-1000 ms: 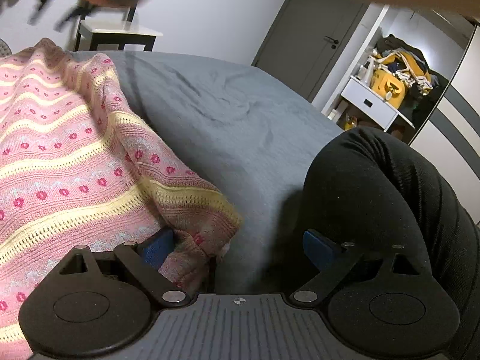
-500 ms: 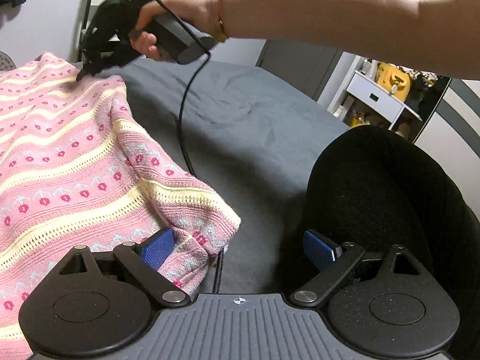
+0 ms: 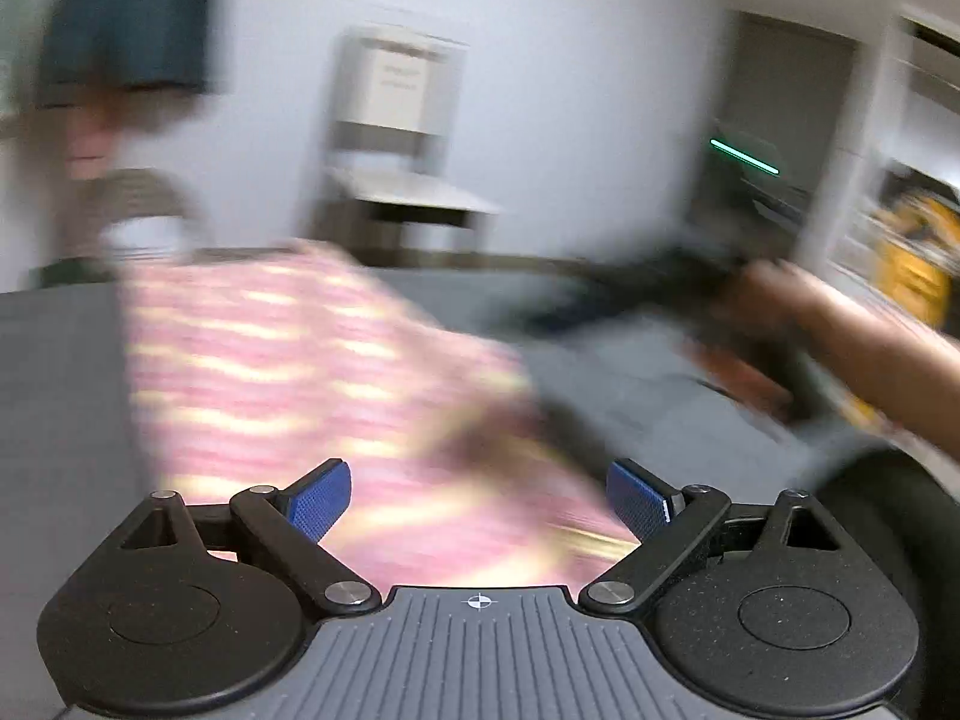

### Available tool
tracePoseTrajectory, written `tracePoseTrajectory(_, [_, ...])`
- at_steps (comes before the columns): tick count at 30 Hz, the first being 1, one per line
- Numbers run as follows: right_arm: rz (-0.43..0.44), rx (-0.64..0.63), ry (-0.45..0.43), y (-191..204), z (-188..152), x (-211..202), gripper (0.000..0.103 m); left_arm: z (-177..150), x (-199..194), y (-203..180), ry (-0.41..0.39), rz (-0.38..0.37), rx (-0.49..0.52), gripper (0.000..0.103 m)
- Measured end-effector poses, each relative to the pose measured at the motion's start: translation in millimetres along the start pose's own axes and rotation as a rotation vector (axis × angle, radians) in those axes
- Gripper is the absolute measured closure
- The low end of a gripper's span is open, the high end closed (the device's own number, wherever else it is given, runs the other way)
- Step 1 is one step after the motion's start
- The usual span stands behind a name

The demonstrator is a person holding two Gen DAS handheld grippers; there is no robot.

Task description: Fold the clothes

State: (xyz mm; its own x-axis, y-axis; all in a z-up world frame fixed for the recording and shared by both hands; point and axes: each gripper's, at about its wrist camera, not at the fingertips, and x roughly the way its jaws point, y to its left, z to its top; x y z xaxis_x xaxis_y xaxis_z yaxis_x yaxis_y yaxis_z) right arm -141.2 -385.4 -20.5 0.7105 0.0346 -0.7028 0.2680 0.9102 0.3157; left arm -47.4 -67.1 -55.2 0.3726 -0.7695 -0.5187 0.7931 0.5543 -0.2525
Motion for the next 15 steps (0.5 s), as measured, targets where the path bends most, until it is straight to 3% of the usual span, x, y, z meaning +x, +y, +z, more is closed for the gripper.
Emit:
tracePoseTrajectory(3, [0.036,-0.06,-0.042,35.3,-11.8,-8.9,0.024,11.6,-2.7,54.5,-0.053,0.128,-0.197,0.01])
tracePoseTrajectory(7, [0.075,-0.111,-0.052,76.1,-12.0,-2.9,0.021,20.8,9.1,112.1,-0.101,0.134,-0.438,0.01])
tracePoseTrajectory(12, [0.077,-0.199,-0.043,86.5,-32.6,12.4,0.021,51.0,48.4,127.1,-0.123,0.234,-0.416,0.011])
tracePoseTrajectory(14, [0.053,-0.24,-0.017,79.6,-44.9,14.7,0.021,68.9,75.5,133.6,-0.106,0.259,-0.418,0.032])
tracePoseTrajectory(15, [0.054,-0.245,-0.009,75.0,-47.8,14.0,0.02,77.0,91.2,137.3,-0.089,0.279,-0.408,0.036])
